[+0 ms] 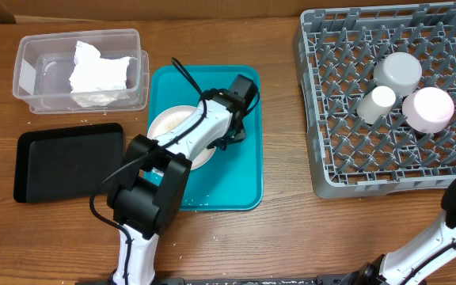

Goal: Sort waste into correct bins and load items into the dishwasher
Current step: 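Grasp the rim of the rice-covered white plate with the left gripper, then lift the plate and carry it left over the black tray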

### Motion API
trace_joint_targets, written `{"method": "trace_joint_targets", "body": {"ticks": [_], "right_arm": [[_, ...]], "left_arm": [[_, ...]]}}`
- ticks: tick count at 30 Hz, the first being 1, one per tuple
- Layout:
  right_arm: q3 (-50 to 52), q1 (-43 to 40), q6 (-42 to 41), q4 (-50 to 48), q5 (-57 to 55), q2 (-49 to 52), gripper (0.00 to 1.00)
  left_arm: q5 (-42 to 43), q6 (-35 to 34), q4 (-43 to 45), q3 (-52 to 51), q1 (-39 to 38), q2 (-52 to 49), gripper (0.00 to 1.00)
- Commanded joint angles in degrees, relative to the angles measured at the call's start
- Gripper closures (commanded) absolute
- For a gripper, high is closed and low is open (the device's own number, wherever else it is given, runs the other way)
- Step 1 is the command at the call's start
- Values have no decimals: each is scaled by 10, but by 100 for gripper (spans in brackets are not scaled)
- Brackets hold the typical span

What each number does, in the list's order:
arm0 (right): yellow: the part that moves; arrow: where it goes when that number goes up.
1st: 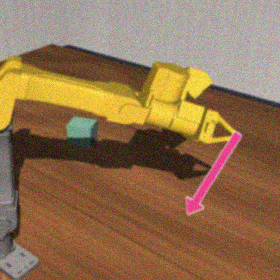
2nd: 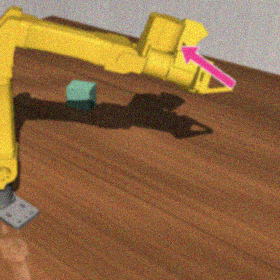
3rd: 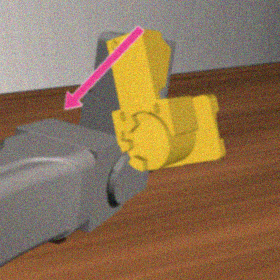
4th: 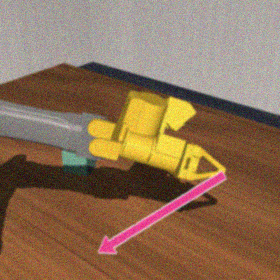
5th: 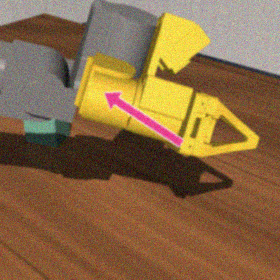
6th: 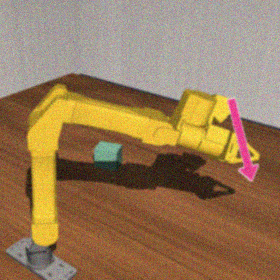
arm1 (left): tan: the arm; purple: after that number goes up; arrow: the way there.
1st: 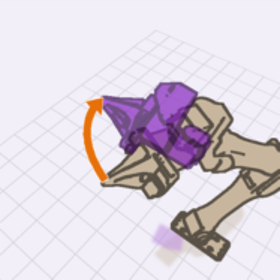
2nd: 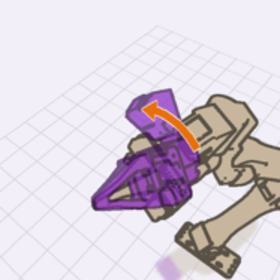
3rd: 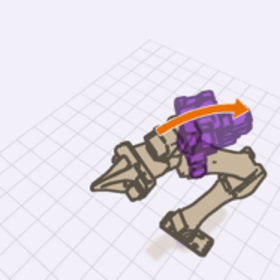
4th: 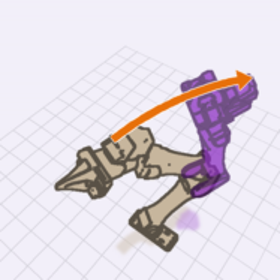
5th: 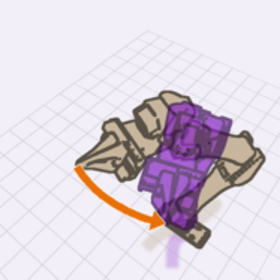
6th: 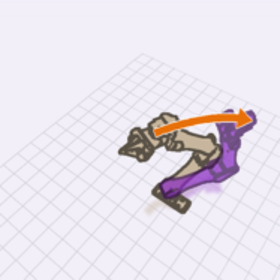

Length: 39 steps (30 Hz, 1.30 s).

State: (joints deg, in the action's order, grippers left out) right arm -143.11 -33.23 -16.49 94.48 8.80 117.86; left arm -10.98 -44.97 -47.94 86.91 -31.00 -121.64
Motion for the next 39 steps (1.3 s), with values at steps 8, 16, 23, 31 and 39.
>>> {"method": "trace_joint_targets", "body": {"ticks": [8, 16, 23, 31, 39], "right_arm": [[-9, 1, -3, -3, 3, -5, 0], [-9, 1, -3, -3, 3, -5, 0], [-9, 1, -3, -3, 3, -5, 0], [-9, 1, -3, -3, 3, -5, 0], [-9, 1, -3, -3, 3, -5, 0]], "left_arm": [[-47, 4, -31, -5, -8, -15, 59], [-56, 4, -52, -5, -8, -15, 84], [-56, 4, -86, 15, -9, -15, 96], [-91, -6, -193, 116, -9, -15, 96], [-146, -42, -320, 208, 21, -14, 96]]}}
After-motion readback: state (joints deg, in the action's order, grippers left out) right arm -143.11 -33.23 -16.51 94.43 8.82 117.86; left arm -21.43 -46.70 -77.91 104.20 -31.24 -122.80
